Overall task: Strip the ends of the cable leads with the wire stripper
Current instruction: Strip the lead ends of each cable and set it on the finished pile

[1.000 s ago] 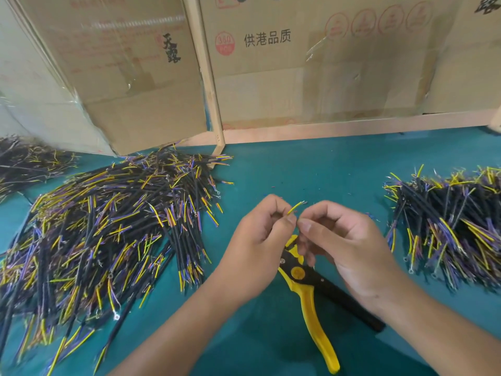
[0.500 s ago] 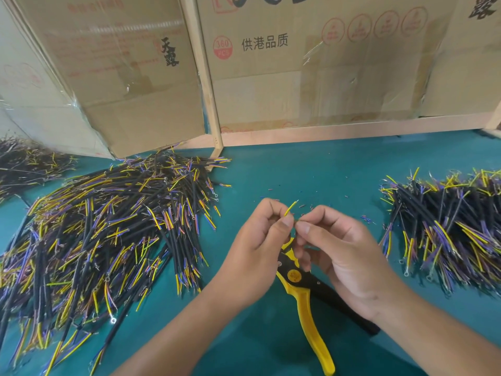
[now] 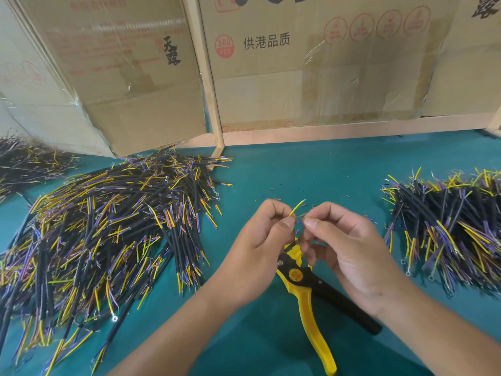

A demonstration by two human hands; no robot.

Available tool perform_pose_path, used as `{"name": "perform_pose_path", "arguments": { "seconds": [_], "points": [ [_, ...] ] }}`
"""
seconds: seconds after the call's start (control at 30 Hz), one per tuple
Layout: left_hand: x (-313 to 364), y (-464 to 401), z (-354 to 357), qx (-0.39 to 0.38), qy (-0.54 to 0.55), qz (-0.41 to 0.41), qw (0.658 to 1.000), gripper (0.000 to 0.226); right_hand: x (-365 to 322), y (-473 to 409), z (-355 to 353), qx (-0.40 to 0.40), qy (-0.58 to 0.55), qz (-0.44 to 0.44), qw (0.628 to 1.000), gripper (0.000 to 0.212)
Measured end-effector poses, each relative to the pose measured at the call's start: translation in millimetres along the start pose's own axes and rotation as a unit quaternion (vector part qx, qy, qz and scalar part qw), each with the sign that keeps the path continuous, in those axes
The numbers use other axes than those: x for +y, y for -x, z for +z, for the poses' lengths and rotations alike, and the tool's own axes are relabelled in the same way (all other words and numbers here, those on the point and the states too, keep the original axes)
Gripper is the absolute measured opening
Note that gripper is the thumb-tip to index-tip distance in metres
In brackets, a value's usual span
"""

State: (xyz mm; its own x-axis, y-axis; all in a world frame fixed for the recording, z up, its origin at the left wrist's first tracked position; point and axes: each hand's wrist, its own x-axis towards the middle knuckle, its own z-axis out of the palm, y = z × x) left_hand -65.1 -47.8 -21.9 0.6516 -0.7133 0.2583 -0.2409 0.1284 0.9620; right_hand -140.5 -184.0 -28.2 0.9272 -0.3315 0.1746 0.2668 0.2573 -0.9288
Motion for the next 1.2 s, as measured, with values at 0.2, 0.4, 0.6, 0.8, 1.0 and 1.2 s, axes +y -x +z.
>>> {"name": "perform_pose_path", "arguments": {
  "seconds": [0.2,0.4,0.6,0.8,1.0,1.2],
  "points": [
    [5.5,1.1,0.6,0.004,0.020,-0.008,1.000,0.014,1.5,-1.5,-3.3,0.013,0.041,-0.024,0.999,0.012],
    [8.9,1.7,-2.0,-0.026,0.022,-0.022,0.999,0.013,-1.2,-1.5,-4.4,-0.016,0.057,-0.049,0.997,0.013],
    [12.4,2.0,-4.1,-0.041,0.018,-0.003,0.999,0.026,-7.3,0.9,-9.3,-0.065,0.105,-0.088,0.988,0.011],
    [13.6,3.5,-8.4,-0.066,0.005,0.024,0.997,0.018,-8.2,0.5,-12.1,-0.079,0.145,-0.104,0.981,0.014],
    [13.4,4.7,-9.2,-0.081,0.006,0.025,0.996,0.016,-7.3,1.0,-12.8,-0.079,0.146,-0.098,0.981,0.011],
    [15.1,4.5,-13.2,-0.104,0.016,0.026,0.994,0.004,-6.7,-0.8,-13.3,-0.079,0.132,-0.092,0.984,0.006]
  ]
}}
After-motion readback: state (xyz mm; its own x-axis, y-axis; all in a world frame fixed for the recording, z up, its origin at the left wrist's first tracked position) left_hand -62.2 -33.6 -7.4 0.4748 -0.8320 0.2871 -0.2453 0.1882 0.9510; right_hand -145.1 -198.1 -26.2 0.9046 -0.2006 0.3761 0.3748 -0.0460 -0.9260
